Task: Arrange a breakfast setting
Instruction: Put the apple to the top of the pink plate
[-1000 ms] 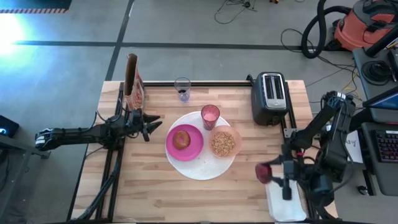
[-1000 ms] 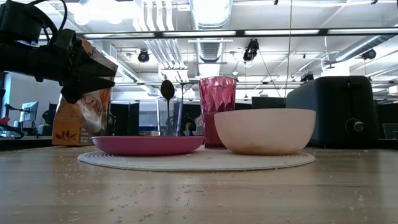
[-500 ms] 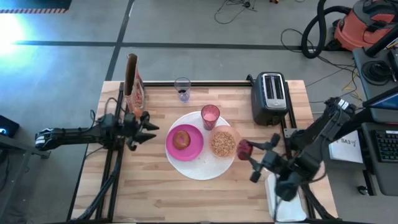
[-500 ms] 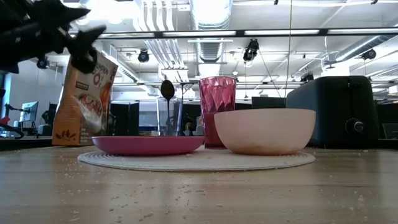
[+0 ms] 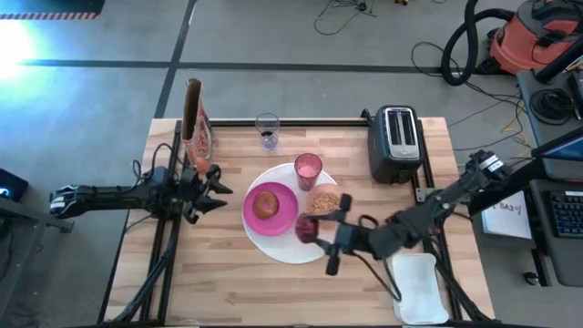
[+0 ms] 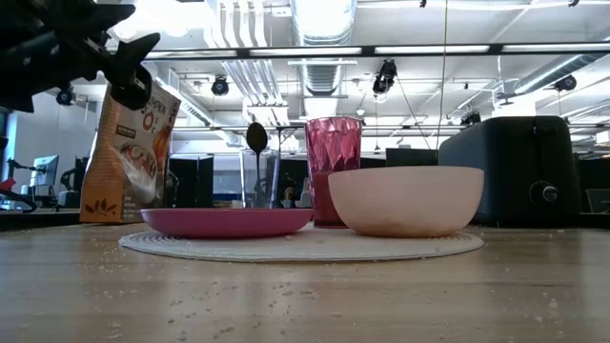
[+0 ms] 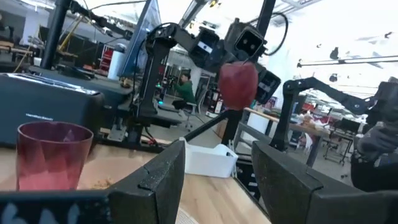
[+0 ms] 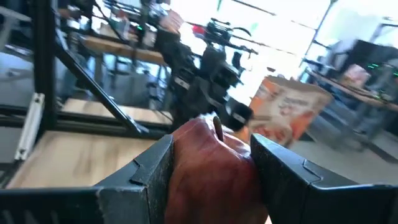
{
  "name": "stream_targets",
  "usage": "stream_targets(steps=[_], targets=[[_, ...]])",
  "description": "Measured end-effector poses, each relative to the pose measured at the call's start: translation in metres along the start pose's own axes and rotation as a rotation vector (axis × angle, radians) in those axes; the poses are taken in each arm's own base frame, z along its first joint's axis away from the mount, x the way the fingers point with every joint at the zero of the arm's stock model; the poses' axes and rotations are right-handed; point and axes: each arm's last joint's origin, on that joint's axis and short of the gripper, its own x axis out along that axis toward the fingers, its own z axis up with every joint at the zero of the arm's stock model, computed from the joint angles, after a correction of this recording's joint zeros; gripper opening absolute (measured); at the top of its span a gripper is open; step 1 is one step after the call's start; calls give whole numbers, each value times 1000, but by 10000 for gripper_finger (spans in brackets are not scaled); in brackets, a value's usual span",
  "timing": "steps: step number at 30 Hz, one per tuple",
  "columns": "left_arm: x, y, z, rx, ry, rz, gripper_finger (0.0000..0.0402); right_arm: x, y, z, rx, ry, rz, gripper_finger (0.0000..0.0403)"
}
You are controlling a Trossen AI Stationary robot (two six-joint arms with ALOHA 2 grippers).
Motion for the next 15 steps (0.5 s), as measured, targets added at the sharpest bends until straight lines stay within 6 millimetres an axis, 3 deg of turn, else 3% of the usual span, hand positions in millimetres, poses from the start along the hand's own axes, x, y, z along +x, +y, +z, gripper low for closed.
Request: stream_targets(steps=[15], targets=[[4,2,-7,111,83,-60,169,83,-45,-39,147,-68,191,184]])
